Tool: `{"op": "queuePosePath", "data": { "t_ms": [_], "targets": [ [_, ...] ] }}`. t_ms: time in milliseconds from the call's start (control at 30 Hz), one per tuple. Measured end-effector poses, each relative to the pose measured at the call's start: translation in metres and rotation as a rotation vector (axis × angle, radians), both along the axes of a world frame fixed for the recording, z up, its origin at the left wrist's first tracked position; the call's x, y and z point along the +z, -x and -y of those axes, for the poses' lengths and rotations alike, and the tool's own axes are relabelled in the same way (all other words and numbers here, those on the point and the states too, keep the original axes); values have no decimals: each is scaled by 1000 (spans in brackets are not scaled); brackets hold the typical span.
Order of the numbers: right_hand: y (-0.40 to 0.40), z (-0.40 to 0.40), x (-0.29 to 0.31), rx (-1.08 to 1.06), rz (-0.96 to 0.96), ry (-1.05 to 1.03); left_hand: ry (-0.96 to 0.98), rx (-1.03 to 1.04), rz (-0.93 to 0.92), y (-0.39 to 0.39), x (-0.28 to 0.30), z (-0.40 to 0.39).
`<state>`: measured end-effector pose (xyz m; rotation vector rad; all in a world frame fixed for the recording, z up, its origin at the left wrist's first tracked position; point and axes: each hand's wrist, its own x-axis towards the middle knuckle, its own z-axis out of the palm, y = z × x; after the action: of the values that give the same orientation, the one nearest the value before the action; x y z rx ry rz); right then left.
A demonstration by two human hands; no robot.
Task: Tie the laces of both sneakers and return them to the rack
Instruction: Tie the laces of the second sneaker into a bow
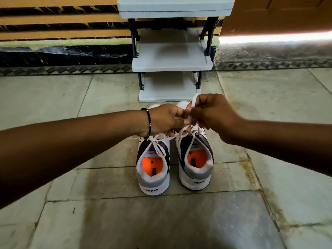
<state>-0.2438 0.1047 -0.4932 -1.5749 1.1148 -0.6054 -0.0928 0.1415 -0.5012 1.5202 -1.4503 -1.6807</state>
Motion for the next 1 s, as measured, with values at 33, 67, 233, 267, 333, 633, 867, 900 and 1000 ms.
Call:
{"op": "queuePosePath", "data": {
  "t_ms": [33,67,233,267,333,633,867,900,1000],
  "targets": [
    [0,1,1,11,9,-8,-10,-2,-16,-1,0,1],
    [1,2,2,21,8,-7,-22,2,-36,-1,1,1],
    [0,6,6,49,19,-3,116,31,333,2,-3,2],
    [0,6,7,49,27,-7,189,36,468,2,-5,3],
    [0,8,9,46,33,-13,305,123,622,2,-8,4],
    [3,16,11,-12,45,-51,-196,482,-165,6,12,8],
    [7,29,15,-81,-27,-46,-126,630,-187,-2,8,16],
    [10,31,14,-103,-55,-47,-122,681,-200,-5,5,18],
    [17,36,10,-134,-138,-55,-144,786,-249,-14,1,21]
  ]
}}
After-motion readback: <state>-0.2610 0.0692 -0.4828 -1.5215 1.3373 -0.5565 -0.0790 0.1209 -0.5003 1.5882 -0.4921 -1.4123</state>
